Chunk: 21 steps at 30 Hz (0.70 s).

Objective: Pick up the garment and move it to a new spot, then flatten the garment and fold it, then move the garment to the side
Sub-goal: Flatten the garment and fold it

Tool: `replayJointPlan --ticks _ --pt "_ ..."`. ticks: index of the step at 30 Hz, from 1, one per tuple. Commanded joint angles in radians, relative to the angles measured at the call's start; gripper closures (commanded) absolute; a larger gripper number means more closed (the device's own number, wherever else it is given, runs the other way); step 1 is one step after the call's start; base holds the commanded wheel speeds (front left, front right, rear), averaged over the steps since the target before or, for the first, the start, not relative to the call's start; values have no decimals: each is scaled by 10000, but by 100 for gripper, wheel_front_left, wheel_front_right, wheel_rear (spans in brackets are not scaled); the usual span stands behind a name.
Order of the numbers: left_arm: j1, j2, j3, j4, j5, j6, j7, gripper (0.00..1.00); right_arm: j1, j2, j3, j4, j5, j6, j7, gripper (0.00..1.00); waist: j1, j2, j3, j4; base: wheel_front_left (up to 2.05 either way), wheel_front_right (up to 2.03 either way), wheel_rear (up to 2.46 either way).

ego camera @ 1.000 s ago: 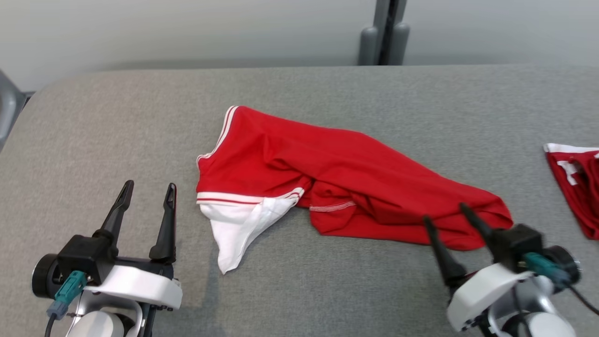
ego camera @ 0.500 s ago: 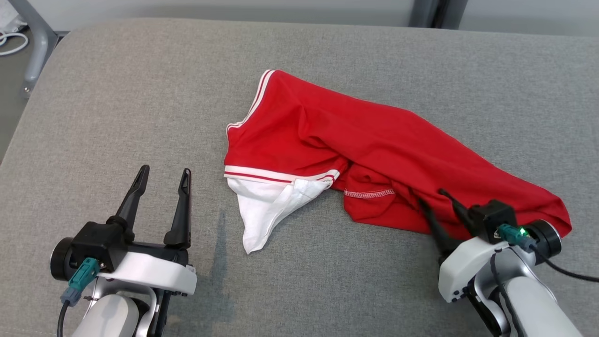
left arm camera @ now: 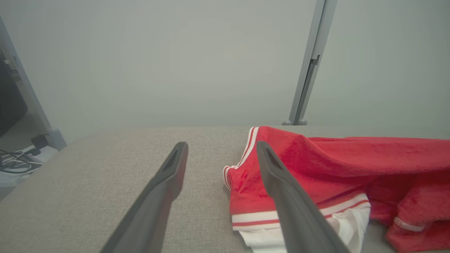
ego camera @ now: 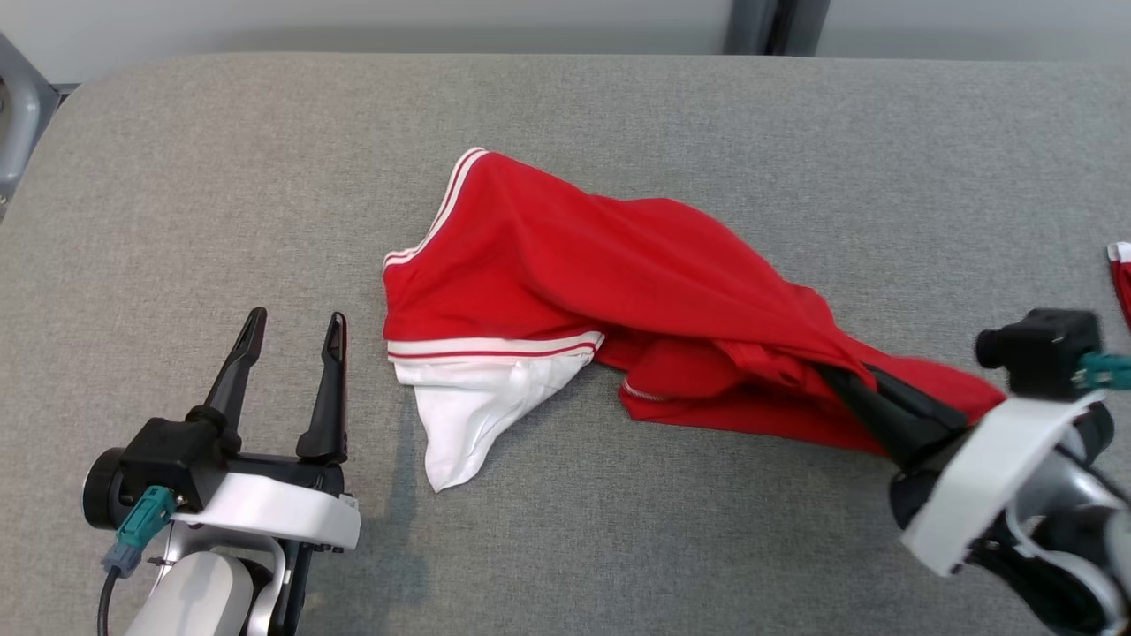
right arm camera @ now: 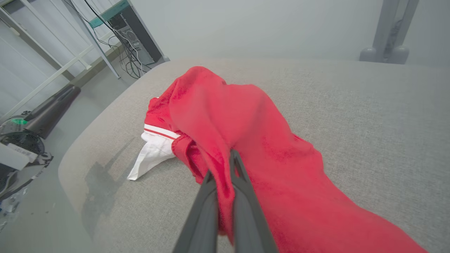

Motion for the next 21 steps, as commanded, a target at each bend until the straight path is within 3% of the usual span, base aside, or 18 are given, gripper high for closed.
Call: replayJointPlan --ticks 1,6,9,15,21 --pt "-103 65 65 8 10 -31 -46 0 156 -113 -261 -618 719 3 582 100 0 -1 -33 -54 0 0 0" --pt "-116 68 59 -3 11 -53 -79 0 1 11 -1587 -2177 2717 1 2228 100 0 -1 -6 -94 0 0 0" --pt "-249 22 5 -14 31 -102 -93 0 -505 277 -2460 -2079 3478 1 2842 100 0 -1 129 -33 0 0 0" --pt "-567 -113 -185 30 97 -255 -102 0 -2071 585 -3637 387 3164 1 2964 100 0 -1 713 291 0 0 0" --pt "-954 -299 -273 128 176 -425 -120 0 -3232 298 -3116 3149 2278 3 1495 100 0 -1 1258 617 0 0 0"
